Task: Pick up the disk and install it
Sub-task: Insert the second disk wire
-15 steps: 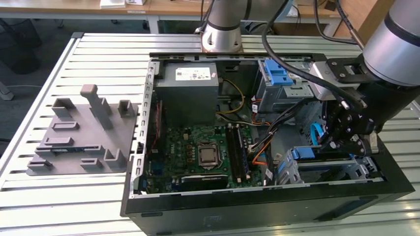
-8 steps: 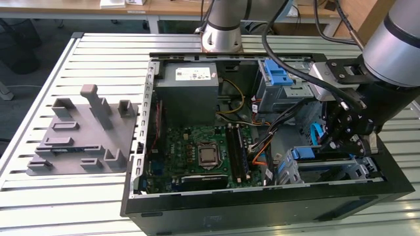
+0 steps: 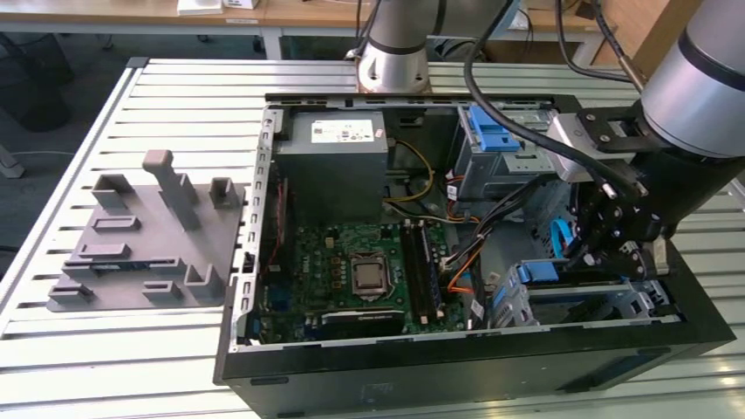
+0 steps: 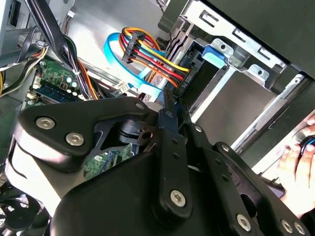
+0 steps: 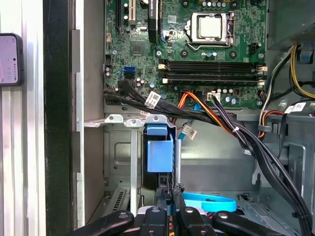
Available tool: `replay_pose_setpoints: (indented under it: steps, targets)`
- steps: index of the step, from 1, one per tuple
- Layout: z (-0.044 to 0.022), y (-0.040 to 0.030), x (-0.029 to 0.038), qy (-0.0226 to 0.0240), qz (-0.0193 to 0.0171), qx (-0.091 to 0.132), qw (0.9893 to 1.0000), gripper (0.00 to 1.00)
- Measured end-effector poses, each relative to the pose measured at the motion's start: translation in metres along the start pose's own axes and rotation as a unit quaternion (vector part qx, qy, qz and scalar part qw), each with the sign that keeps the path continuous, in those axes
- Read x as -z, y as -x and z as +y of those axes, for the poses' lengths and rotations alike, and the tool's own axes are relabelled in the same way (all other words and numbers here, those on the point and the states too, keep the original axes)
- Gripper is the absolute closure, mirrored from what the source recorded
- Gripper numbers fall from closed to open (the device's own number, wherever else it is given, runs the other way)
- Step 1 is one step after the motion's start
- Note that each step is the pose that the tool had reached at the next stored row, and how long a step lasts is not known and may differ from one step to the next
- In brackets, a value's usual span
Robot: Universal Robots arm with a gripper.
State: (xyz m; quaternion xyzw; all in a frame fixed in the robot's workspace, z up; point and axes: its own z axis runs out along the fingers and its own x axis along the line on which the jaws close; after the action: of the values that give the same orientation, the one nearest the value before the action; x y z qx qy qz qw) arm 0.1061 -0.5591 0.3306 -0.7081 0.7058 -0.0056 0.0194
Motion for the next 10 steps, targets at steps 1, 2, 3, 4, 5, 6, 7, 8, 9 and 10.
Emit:
replay_pose_setpoints:
  steps: [1,2,3,4,5,6,7,8,9,10]
  targets:
    - [0.0,0.0,-0.0002,0.0,0.0001,0.0,1.0,0.83]
    - [0.0,0.0,-0.0003,0.0,0.0001,0.0,1.0,0.83]
    - [0.0,0.0,-0.0002,0.0,0.0001,0.0,1.0,0.83]
    - [0.0,0.0,-0.0003,0.0,0.0001,0.0,1.0,0.83]
    - [0.0,0.0,-0.0003,0.0,0.0001,0.0,1.0,0.83]
    - [0.0,0.0,-0.0004,0.0,0.0,0.0,1.0,0.83]
    - [0.0,0.0,-0.0004,0.0,0.0,0.0,1.0,0.83]
    - [0.0,0.0,-0.0005,0.0,0.0,0.0,1.0,0.83]
    - [0.0,0.0,-0.0005,0.0,0.0,0.0,1.0,0.82]
    - [0.0,0.0,-0.0002,0.0,-0.0001,0.0,1.0,0.82]
